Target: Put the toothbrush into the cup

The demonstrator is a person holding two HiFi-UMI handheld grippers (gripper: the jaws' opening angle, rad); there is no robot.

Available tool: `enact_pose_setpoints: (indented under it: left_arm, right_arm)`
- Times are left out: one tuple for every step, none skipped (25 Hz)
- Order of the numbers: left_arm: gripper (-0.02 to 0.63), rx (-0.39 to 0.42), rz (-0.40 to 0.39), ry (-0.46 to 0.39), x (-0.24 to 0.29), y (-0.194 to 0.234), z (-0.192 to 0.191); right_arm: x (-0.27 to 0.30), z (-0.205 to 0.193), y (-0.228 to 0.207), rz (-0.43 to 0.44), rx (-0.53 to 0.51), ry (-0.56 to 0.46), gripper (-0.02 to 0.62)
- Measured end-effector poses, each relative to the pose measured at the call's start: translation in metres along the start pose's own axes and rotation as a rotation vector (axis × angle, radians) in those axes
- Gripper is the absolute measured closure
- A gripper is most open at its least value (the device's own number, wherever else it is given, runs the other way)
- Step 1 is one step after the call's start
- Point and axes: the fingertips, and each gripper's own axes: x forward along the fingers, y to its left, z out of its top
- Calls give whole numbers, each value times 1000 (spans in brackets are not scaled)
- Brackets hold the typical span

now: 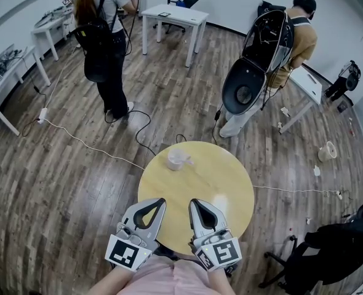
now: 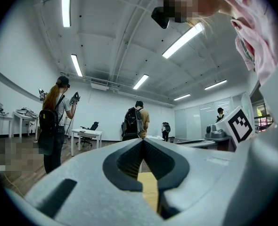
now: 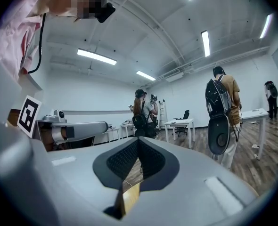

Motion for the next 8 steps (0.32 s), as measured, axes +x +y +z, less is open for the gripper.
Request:
enact_pose_setpoints:
  left_arm:
    - [606,0,-1,1,0,0,0]
    - [606,-1,-2,1,0,0,0]
    - [606,-1,-3,0,0,1,1]
    - [606,-1,-4,-1,-1,1,1]
    - [606,-3,-5,-2,-1,1,1]
    - [606,-5,-6,-3,-1,0,1]
    - [606,-7,-7,-5,-2,0,1]
    - [606,-9,-8,-6,-2,-1,0]
  right_arm:
    - [0,0,1,2,0,1,589]
    - [1,0,1,3,0,2,589]
    - [1,1,2,4,-1,3,589]
    - [2,1,3,3,-1,4,589]
    - [2,0,3,2,-1,5,589]
    - [1,-1,3,0,0,6,589]
    - [1,-2,3,-1,1,7,589]
    - [0,-3,3,-2,2,8,589]
